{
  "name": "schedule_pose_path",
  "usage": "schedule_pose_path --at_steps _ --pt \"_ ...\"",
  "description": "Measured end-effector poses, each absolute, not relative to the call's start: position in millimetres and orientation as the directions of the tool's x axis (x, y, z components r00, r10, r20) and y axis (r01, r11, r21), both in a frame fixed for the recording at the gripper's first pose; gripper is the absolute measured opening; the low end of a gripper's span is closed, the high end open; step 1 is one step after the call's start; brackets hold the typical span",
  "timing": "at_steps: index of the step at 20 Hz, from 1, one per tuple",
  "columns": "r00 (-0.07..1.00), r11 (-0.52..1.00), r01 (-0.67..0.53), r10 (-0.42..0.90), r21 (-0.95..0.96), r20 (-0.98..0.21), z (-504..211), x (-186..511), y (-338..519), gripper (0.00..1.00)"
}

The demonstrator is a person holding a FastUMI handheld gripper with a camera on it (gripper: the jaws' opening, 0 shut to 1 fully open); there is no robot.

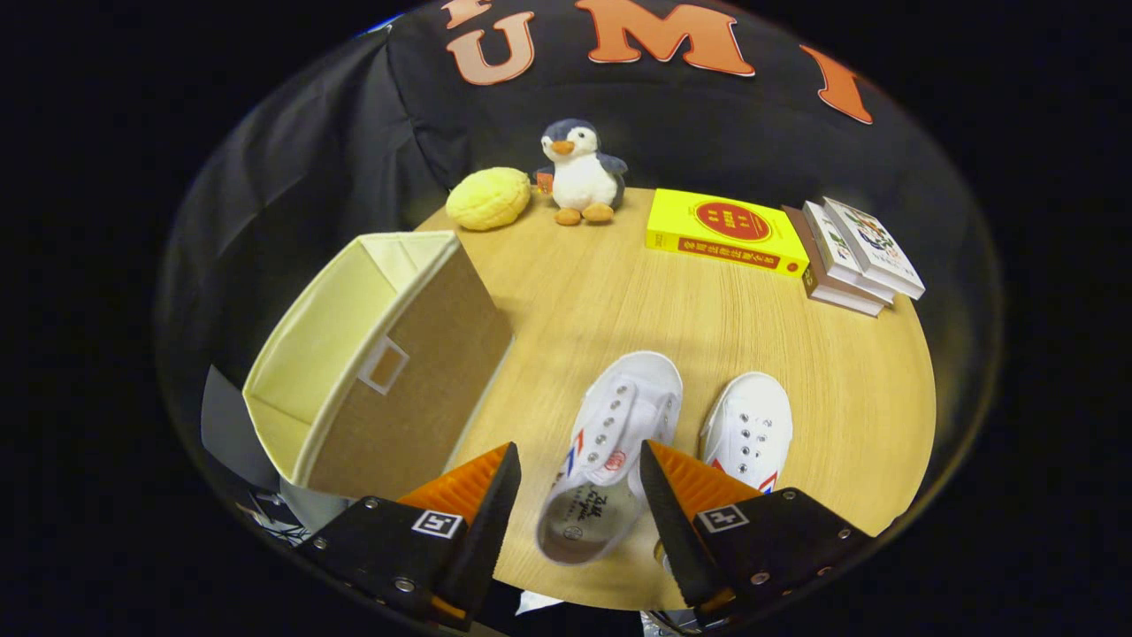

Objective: Open the storage box then place both shoes into the box .Put the left shoe in first, then the right shoe, with the right side of both shoes facing outward in a uniform manner.

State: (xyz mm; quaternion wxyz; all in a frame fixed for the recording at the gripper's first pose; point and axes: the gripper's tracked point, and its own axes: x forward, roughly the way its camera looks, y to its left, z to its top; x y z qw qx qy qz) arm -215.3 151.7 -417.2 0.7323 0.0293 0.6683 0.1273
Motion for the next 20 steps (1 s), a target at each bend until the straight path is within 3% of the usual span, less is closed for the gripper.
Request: schedule_pose_path --at_steps 6,9,12,17,20 --pt "0.027 0.973 -0.166 0.167 0.160 -0.986 -439.0 -244.7 130.8 0.79" --pt "0.013 0.979 -0.157 0.133 0.129 -0.991 -458.0 -252.1 120.3 0.68" --pt "0.079 0.981 -0.179 0.088 0.073 -0.993 -475.1 -241.0 109.1 0.63" --pt "0.168 0.973 -0.228 0.054 0.015 -0.984 -494.3 -227.5 112.0 0.38" --pt "0.178 0.956 -0.290 0.017 -0.036 -0.984 -498.4 -224.0 115.4 0.30"
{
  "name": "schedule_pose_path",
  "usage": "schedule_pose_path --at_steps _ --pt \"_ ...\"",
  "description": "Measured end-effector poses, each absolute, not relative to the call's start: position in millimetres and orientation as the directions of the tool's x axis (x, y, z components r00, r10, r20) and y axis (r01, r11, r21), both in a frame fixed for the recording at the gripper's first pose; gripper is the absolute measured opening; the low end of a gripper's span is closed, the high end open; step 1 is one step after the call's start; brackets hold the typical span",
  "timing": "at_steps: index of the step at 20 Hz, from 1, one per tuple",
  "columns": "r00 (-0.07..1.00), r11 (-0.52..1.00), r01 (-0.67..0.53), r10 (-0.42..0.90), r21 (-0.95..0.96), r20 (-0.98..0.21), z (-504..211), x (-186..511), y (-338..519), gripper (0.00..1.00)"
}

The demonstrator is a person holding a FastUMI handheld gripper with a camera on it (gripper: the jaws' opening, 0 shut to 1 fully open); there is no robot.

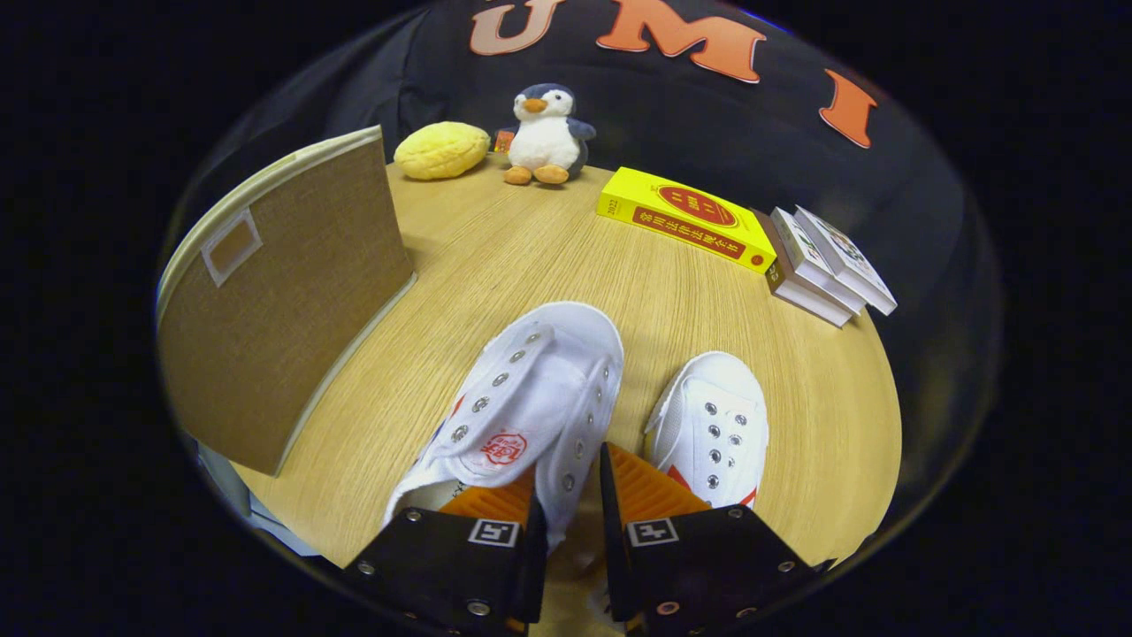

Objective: Open the storage box then place both shoes into the box .Put the left shoe in first, then the right shoe, with the right side of both shoes facing outward in a uniform manner.

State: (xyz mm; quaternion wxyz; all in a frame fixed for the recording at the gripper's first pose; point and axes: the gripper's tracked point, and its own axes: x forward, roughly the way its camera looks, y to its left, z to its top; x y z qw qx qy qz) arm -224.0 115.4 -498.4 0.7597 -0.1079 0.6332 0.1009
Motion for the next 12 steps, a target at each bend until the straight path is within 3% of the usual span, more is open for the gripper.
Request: schedule_pose_path --at_steps 4,9,12 --pt "0.144 0.976 -0.215 0.013 -0.018 -0.989 -500.0 -226.5 115.1 0.23" --pt "0.117 0.995 -0.092 0.045 0.034 -0.992 -498.0 -217.8 112.1 0.03" --pt "0.139 0.998 -0.041 0.059 0.054 -0.988 -489.4 -210.6 115.3 0.02"
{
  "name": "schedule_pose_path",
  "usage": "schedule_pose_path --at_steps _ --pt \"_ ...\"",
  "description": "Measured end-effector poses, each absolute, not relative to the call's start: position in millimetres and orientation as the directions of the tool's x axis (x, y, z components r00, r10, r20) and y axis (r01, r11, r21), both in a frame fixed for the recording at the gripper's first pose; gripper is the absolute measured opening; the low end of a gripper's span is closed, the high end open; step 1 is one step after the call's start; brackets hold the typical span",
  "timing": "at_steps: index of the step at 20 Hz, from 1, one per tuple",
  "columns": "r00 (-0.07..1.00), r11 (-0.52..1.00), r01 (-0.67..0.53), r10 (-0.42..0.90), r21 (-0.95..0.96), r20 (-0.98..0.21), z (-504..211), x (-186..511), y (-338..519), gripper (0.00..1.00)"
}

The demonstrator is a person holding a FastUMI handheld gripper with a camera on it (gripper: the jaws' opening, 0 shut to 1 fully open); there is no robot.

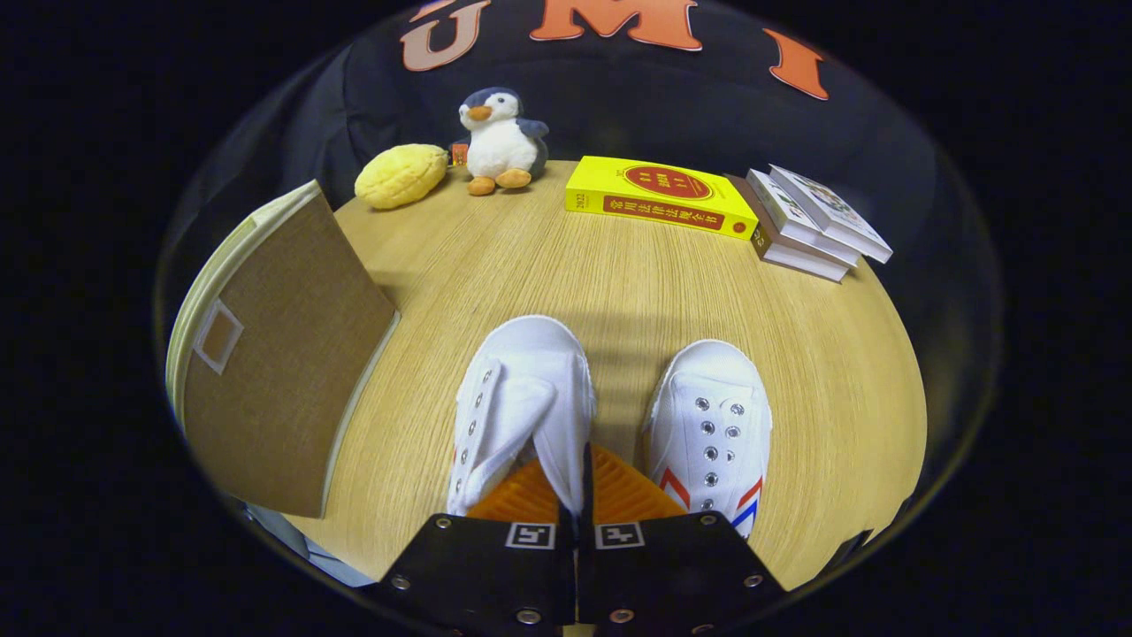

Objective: Open the storage box then place both shoes into the box .Put the left shoe in first, then the right shoe, with the right side of both shoes facing outward in a uniform manner.

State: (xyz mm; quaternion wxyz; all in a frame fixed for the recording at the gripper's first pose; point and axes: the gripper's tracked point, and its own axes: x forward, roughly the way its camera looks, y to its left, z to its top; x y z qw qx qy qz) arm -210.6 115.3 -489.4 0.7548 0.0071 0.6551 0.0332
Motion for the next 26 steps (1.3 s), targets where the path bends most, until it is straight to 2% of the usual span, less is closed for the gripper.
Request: schedule_pose_path --at_steps 6,17,26 --pt "0.158 0.987 -0.075 0.155 0.145 -0.975 -457.8 -201.9 141.8 0.02" --pt "0.331 0.954 -0.103 0.300 0.282 -0.894 -329.2 -121.9 197.9 0.01" --pt "0.248 0.926 -0.072 0.378 0.372 -0.892 -314.2 -105.4 296.5 0.01"
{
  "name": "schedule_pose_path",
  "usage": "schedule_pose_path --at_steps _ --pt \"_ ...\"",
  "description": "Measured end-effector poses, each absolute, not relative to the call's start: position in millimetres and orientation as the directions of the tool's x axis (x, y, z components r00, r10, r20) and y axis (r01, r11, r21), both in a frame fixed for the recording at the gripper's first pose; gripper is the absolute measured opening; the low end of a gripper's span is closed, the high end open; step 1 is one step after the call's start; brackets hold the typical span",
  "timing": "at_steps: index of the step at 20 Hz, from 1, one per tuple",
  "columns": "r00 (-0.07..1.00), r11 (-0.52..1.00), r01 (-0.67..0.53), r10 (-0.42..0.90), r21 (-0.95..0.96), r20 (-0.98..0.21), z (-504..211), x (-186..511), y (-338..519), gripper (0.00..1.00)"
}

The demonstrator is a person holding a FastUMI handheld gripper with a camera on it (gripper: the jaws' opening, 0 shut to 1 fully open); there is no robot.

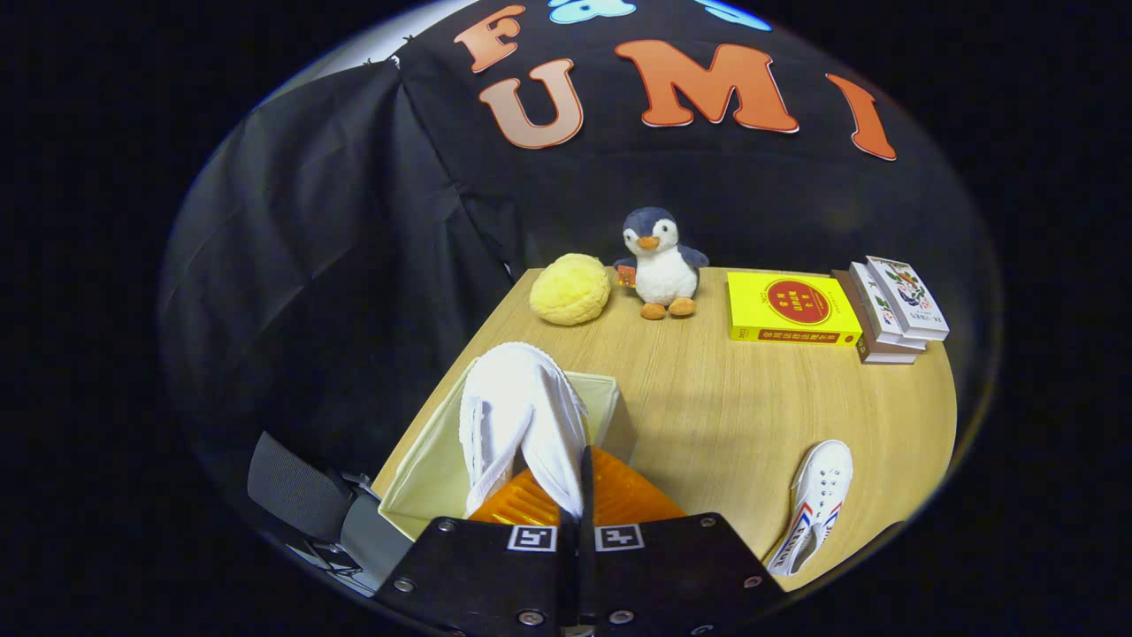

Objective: Open the storage box then place both shoes into the box .Put the left shoe in first, then the right shoe, with the right side of both shoes facing outward in a uniform manner.

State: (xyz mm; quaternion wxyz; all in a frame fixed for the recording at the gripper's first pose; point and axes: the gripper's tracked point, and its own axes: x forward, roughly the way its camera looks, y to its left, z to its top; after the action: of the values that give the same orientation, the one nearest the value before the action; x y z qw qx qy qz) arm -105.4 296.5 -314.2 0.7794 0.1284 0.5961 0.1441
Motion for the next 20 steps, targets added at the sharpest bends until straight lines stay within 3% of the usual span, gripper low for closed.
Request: schedule_pose_path --at_steps 11,16,20 --pt "0.026 0.967 0.072 0.244 0.245 -0.970 -376.1 -121.1 363.5 0.03" --pt "-0.066 0.961 0.155 0.241 0.228 -0.968 -398.5 -136.7 388.7 0.03" --pt "-0.132 0.971 0.207 0.146 0.117 -0.980 -427.2 -158.1 386.1 0.03"
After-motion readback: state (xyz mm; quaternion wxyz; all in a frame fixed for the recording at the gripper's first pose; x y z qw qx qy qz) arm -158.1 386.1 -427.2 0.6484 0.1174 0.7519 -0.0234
